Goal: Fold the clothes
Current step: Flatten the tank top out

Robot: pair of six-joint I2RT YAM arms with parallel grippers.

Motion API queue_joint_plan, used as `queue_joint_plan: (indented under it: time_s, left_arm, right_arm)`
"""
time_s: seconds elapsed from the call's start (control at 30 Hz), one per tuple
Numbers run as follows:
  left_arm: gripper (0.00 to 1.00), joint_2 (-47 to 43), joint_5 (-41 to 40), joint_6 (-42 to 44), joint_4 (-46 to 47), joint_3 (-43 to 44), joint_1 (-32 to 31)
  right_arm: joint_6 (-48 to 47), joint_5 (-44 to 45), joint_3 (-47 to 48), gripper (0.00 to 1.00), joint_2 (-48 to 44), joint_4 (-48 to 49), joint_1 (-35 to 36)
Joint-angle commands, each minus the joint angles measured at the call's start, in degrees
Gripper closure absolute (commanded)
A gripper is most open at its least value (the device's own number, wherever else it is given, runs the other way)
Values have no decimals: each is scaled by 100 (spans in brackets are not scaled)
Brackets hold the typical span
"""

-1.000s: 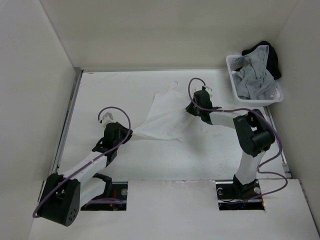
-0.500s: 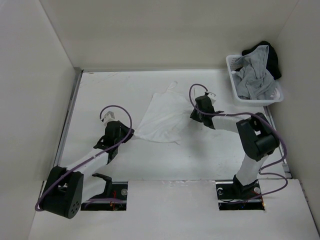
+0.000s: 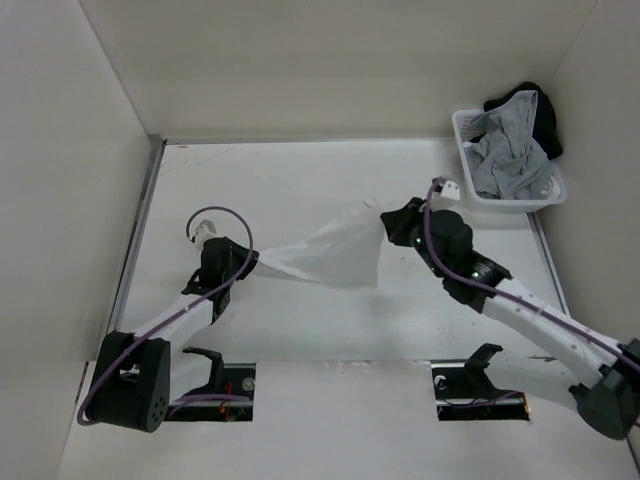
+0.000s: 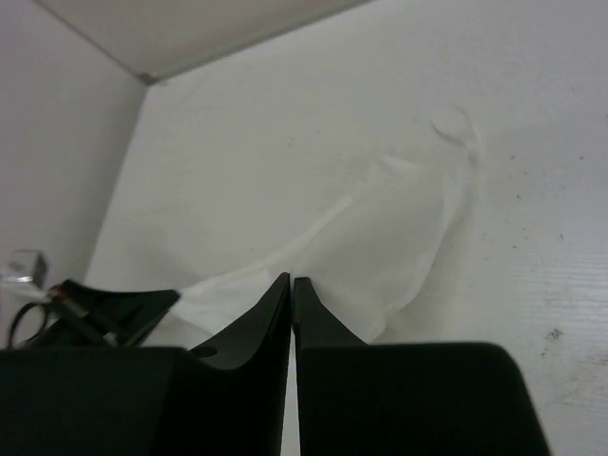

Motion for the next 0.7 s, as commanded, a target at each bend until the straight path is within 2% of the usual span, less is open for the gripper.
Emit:
queue_joint_plan:
  time_s: [0.0, 0.1, 0.2, 0.37, 0.47, 0.53, 0.57, 0.67]
  left_arm:
    - [99, 109, -25, -229, 529, 298, 72]
    - [99, 119, -25, -230, 530, 334, 168]
    - [99, 118, -43, -186, 521, 351, 204]
    - [99, 215, -61, -142, 556, 272, 221]
    - [99, 303, -61, -115, 591, 237, 213]
    - [99, 338, -61, -115, 609, 228, 212]
    - [99, 347, -61, -107, 609, 237, 212]
    - [99, 303, -34, -72, 565, 246, 230]
  right_arm:
    - [-20, 336, -174, 93, -571, -1032, 173]
    - [86, 258, -183, 92, -879, -1121, 208]
    - [-28, -14, -192, 92, -373, -858, -202]
    - [-248, -735, 377, 92, 1796, 117, -1117]
    - [-371, -902, 1517, 93, 3308, 276, -1460]
    - [-397, -956, 2301, 93, 3978, 259, -1628]
    - [-397, -956, 2678, 88, 4242, 207, -1681]
    - [-371, -798, 3183, 55, 4386, -75, -1725]
